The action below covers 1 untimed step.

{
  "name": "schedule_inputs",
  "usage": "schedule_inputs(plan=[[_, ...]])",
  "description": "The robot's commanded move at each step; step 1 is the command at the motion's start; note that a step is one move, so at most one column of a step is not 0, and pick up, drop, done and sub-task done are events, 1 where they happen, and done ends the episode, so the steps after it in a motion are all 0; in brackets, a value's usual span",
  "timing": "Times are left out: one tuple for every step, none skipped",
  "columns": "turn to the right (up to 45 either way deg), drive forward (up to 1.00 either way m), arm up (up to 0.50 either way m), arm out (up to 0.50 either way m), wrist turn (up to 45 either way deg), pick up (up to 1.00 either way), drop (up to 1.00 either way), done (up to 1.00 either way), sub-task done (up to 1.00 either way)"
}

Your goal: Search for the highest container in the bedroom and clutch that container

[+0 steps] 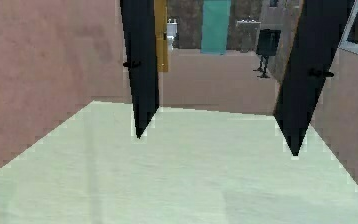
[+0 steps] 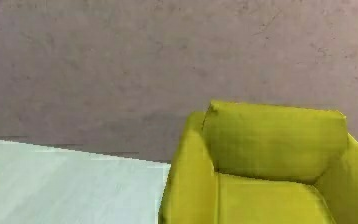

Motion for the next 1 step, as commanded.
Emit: schedule_inputs(plan=[[-42.0,0.00,0.00,0.00,0.0,0.00,0.00,0.00,0.00]])
